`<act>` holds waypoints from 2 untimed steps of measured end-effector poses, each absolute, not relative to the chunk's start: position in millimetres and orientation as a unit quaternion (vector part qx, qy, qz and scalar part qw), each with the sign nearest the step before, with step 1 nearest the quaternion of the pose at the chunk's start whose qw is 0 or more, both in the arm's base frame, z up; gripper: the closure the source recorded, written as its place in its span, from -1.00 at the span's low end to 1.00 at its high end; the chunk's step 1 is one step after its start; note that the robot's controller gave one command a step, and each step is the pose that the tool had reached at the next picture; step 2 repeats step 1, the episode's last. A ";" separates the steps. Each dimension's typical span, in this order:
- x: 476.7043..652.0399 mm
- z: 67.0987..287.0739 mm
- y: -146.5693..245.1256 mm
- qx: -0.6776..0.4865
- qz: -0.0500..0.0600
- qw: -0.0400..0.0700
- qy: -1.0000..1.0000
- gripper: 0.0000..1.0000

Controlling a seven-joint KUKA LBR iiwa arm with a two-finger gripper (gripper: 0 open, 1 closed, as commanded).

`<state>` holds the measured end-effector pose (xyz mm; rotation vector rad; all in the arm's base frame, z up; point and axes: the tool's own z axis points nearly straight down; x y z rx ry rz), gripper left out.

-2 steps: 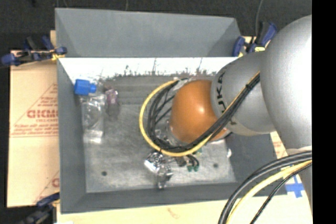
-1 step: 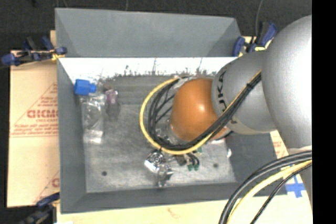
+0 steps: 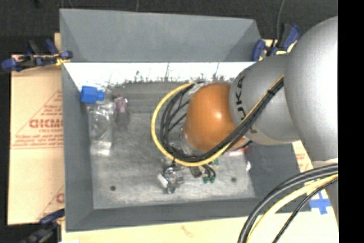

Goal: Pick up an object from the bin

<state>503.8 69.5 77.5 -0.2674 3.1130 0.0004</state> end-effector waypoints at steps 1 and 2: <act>506.4 191.8 68.6 -0.082 -0.001 0.005 0.997 1.00; 506.4 191.8 68.6 -0.082 -0.001 0.005 0.997 1.00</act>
Offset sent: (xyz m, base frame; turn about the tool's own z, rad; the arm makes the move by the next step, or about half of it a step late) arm -0.0002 0.0001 0.1097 0.0000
